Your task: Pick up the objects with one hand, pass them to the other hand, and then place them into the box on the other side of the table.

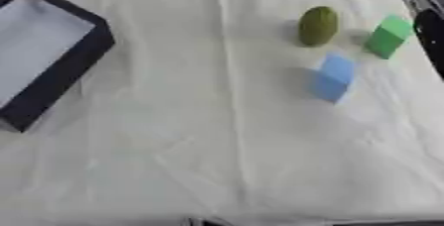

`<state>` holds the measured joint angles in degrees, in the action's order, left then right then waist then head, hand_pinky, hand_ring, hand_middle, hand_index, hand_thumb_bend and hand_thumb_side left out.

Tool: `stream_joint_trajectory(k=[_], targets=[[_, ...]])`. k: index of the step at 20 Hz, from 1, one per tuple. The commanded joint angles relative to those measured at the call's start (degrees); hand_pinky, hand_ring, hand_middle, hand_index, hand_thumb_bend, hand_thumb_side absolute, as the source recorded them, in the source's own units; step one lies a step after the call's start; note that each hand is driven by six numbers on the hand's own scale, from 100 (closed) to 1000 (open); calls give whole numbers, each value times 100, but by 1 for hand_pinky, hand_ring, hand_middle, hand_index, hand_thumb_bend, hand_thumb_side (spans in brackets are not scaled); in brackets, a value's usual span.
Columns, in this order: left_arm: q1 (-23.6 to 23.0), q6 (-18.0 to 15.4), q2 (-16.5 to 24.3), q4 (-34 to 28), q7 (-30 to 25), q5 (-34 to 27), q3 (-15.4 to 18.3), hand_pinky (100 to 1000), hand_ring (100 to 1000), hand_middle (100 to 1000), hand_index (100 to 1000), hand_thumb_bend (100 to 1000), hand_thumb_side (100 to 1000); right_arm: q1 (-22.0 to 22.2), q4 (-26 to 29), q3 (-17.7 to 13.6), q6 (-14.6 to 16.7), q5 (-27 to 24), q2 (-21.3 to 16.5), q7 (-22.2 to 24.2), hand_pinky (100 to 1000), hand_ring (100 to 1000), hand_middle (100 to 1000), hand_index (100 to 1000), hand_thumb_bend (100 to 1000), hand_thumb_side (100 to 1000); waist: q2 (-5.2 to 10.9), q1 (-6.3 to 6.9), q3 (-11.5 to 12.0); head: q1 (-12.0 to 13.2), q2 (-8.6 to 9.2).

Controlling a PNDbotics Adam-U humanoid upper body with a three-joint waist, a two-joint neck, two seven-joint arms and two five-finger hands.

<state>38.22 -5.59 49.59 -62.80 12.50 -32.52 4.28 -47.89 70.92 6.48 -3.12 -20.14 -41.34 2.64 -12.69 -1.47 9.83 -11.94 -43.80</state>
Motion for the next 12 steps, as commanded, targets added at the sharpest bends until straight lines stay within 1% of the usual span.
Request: stream_joint_trajectory(k=[1, 4, 6, 7, 8, 9, 10, 11, 12], targets=[[7, -21, 347, -115, 49, -46, 112, 764, 727, 769, 792, 691, 532, -80, 138, -10, -92, 76, -247, -9, 840, 881, 801, 874, 182, 524, 133, 25, -17, -17, -32], [-25, -27, 364, -127, 65, -60, 122, 764, 727, 769, 792, 691, 532, -72, 164, -8, -84, 69, -256, 73, 840, 881, 801, 874, 182, 524, 132, 29, -27, -8, -32], [-53, -39, 373, -128, 85, -88, 150, 763, 732, 769, 792, 692, 532, -60, 168, 8, -73, 74, -277, 152, 846, 884, 801, 880, 168, 536, 126, 55, -55, 56, -32], [-63, -43, 378, -129, 91, -100, 157, 763, 730, 764, 792, 691, 532, -57, 168, 12, -70, 86, -289, 186, 846, 884, 801, 882, 191, 520, 125, 65, -65, 76, -32], [-72, -47, 384, -132, 94, -107, 161, 763, 730, 764, 792, 690, 532, -53, 172, 17, -70, 114, -304, 218, 846, 884, 801, 882, 193, 518, 123, 74, -74, 91, -32], [-82, -50, 388, -136, 96, -111, 164, 763, 726, 764, 792, 689, 532, -42, 184, 26, -71, 149, -329, 251, 847, 885, 802, 883, 226, 490, 121, 82, -80, 104, -32], [-94, -51, 391, -141, 99, -111, 166, 762, 726, 763, 792, 689, 532, -19, 211, 44, -74, 199, -373, 298, 848, 886, 802, 884, 239, 482, 117, 90, -85, 118, -32], [-109, -52, 398, -145, 100, -109, 166, 763, 726, 763, 792, 688, 533, 23, 252, 72, -82, 256, -446, 362, 850, 888, 804, 888, 270, 482, 113, 94, -89, 130, -32], [-131, -53, 412, -149, 100, -100, 165, 763, 726, 763, 792, 688, 534, 102, 332, 124, -99, 341, -585, 484, 851, 890, 805, 891, 272, 492, 108, 94, -92, 144, -32]])
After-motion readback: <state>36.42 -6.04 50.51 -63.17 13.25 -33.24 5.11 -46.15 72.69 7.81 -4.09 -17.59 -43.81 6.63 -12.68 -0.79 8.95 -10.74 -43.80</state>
